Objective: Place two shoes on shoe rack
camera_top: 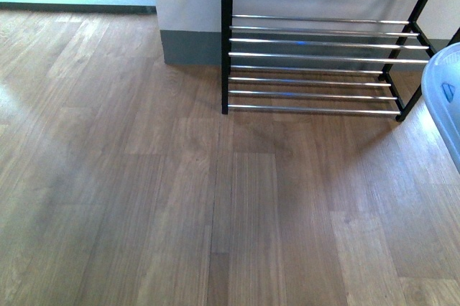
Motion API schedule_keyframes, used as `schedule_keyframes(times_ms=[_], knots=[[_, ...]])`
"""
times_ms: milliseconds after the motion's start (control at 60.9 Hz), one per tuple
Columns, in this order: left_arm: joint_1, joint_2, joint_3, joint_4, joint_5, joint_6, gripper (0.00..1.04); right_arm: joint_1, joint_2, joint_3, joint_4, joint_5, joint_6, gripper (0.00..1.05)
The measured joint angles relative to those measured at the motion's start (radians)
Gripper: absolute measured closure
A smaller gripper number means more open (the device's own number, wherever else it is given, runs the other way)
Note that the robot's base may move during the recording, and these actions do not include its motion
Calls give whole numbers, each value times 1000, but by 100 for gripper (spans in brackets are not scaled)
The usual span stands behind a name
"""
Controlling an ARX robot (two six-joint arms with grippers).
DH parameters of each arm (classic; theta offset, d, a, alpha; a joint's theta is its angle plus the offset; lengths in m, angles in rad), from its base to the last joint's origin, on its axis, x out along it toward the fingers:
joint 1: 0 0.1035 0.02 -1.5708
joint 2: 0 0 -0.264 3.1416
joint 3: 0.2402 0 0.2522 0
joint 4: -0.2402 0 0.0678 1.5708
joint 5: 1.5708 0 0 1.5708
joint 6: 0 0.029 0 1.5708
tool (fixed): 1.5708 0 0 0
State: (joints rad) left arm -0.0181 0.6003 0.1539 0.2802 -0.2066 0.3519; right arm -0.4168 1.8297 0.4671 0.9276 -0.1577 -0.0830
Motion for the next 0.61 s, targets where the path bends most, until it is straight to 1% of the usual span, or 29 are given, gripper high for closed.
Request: schedule_keyframes(times_ms=[608], knots=[[0, 0, 2, 0, 4, 1, 103, -5, 2, 1, 0, 4, 0, 103]])
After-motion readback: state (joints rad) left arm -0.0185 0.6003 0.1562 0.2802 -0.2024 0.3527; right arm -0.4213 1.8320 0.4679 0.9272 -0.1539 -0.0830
